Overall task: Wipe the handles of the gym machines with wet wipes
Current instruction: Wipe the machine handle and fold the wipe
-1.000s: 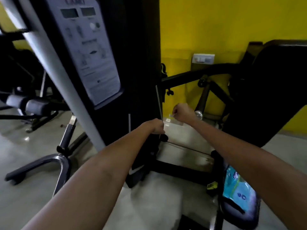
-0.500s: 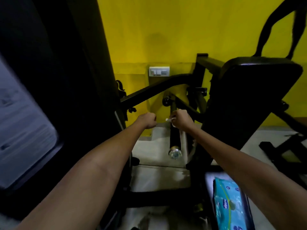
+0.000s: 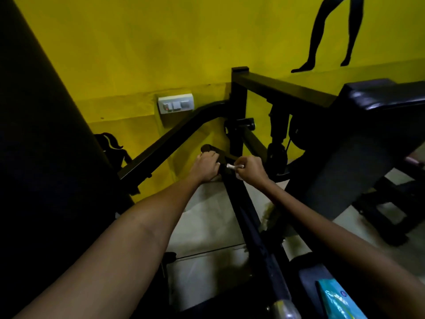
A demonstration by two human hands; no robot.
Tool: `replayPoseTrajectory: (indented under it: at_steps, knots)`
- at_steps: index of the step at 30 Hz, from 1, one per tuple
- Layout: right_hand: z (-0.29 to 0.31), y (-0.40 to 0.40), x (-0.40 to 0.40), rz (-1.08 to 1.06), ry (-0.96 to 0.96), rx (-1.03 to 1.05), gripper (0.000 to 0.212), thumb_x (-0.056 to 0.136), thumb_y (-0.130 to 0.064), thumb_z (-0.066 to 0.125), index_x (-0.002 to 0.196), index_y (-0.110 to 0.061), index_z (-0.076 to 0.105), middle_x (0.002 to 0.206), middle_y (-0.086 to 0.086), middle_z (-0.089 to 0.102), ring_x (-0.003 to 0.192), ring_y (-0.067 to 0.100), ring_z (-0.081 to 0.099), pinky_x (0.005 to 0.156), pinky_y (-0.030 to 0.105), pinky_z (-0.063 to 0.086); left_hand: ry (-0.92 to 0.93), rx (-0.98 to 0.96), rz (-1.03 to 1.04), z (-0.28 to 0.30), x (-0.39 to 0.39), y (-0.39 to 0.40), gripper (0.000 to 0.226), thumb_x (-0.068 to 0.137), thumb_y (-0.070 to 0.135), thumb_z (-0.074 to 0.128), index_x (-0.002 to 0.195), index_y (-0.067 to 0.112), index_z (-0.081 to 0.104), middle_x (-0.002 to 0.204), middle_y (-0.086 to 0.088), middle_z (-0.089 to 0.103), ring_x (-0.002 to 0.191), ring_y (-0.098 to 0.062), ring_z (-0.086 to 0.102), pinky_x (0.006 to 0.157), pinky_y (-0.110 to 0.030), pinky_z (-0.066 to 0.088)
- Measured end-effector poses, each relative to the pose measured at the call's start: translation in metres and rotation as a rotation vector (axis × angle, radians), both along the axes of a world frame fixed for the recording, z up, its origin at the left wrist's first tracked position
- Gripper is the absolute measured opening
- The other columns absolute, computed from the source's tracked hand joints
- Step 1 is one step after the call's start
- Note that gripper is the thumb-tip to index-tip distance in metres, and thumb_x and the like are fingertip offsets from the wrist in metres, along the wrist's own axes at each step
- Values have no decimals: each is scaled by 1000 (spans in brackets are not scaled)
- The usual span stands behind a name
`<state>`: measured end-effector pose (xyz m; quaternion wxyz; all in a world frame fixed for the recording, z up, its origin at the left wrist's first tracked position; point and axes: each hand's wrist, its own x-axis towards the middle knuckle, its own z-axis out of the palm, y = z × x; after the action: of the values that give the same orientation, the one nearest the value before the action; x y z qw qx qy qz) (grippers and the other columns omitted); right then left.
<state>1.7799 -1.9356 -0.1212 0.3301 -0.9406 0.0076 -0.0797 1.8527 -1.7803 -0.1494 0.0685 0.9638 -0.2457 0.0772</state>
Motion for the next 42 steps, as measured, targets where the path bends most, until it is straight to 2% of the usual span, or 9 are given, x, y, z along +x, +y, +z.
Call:
replayPoseTrajectory:
  at_steps: [7,10,15,18,22,25,31,38,42]
  knots:
    - [-29,19,41,-7,96,-39,20,84,-5,58,97,-3,73,98,17,70,94,29,65,68,25,41,137,-405,20,-54,39,-11,35,99,23,41,130,13,55,142,-3,48,140,-20,28,114,-44,15]
    - [-38,15,41,30,90,-110,22,85,-4,60,102,-7,73,104,16,69,95,29,63,77,25,43,80,-539,-17,-65,42,-10,45,93,29,35,124,10,61,135,-6,55,136,-24,35,113,-45,13]
    - [-31,10,49,81,97,-182,18,84,-19,69,96,-7,74,90,19,71,84,29,65,60,22,32,120,-648,-152,-72,59,-1,42,90,22,39,116,4,66,124,-13,62,125,-28,49,113,-38,16]
    - [-29,19,63,89,45,-194,20,85,-14,64,103,-10,73,98,20,68,89,32,64,65,28,42,132,-748,-144,-75,65,-1,41,91,26,40,107,3,70,115,-13,67,115,-29,56,108,-35,23]
    - [-34,24,50,263,-4,-343,27,85,3,56,106,-7,71,112,15,63,102,31,56,76,27,41,44,-791,-158,-81,67,-1,46,91,31,35,101,5,72,108,-10,70,107,-27,60,102,-36,30]
    - [-32,16,55,253,5,-354,24,86,-2,58,105,-7,71,108,17,64,100,32,59,82,33,46,-49,-788,-160,-87,68,-3,43,90,27,36,97,6,72,105,-9,70,103,-26,61,99,-40,36]
    - [-29,18,55,376,-4,-302,22,64,10,70,80,-4,76,82,18,68,79,33,64,63,33,52,-189,-806,-156,-95,70,-5,37,89,19,39,94,3,72,102,-10,71,103,-19,56,99,-40,37]
    - [-33,9,53,267,-29,-284,22,78,2,61,95,-4,74,92,22,68,86,36,64,73,38,53,-241,-815,-152,-96,70,-6,36,89,19,41,93,2,73,100,-11,72,101,-22,59,99,-39,37]
    - [-34,25,41,302,-37,-332,22,70,8,68,87,-3,75,86,18,65,86,36,59,63,33,49,-256,-818,-135,-97,71,-7,37,89,19,41,92,2,73,99,-11,72,102,-21,59,99,-42,39]
